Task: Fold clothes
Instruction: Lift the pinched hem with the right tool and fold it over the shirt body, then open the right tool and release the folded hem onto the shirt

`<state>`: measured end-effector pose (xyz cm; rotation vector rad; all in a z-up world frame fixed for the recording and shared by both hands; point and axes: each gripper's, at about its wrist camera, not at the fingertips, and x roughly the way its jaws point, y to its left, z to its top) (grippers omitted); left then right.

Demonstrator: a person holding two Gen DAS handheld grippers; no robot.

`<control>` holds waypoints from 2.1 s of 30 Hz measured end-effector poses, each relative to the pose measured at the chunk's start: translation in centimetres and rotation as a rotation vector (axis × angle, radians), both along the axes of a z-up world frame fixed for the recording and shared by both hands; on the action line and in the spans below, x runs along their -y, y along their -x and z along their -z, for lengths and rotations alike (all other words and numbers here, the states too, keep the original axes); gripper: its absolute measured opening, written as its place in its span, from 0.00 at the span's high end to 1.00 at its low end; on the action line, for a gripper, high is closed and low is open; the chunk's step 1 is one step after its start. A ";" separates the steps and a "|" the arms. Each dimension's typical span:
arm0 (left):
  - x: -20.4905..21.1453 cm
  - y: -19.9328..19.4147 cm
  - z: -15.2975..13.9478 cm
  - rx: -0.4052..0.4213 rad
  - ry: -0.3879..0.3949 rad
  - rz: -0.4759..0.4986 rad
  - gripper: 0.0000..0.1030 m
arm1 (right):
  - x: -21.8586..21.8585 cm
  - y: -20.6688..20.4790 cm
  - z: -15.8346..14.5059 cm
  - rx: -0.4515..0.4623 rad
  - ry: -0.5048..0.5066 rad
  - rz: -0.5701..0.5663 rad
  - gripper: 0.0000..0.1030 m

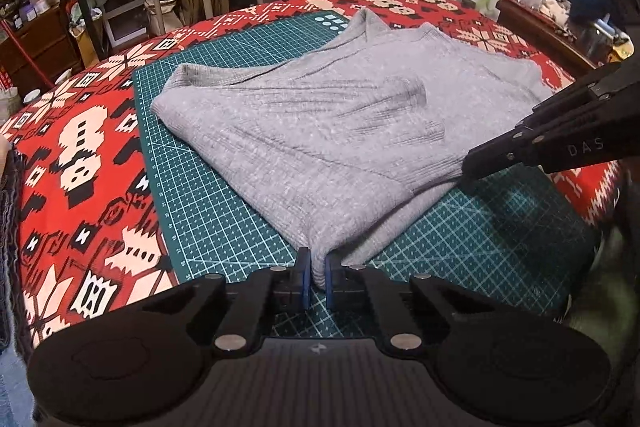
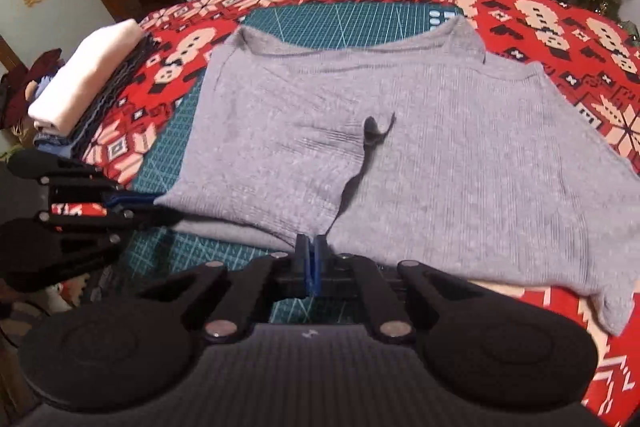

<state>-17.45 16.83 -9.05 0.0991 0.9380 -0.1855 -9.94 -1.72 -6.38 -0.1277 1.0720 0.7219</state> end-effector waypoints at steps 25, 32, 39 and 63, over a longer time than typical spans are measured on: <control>-2.6 -1.6 -1.8 -0.010 0.179 -0.064 0.82 | -2.4 -9.1 0.7 0.177 -0.025 -0.020 0.76; -1.6 -1.9 -1.2 0.018 0.146 -0.002 0.82 | -2.4 -8.2 0.5 0.268 0.006 -0.004 0.97; -0.9 -1.9 -0.3 -0.010 0.127 0.029 0.82 | -1.8 -8.8 -0.2 0.322 0.050 0.072 0.98; -1.7 -1.0 -1.2 -0.008 0.201 -0.017 0.80 | 0.6 -4.5 -0.2 0.110 -0.089 0.130 0.88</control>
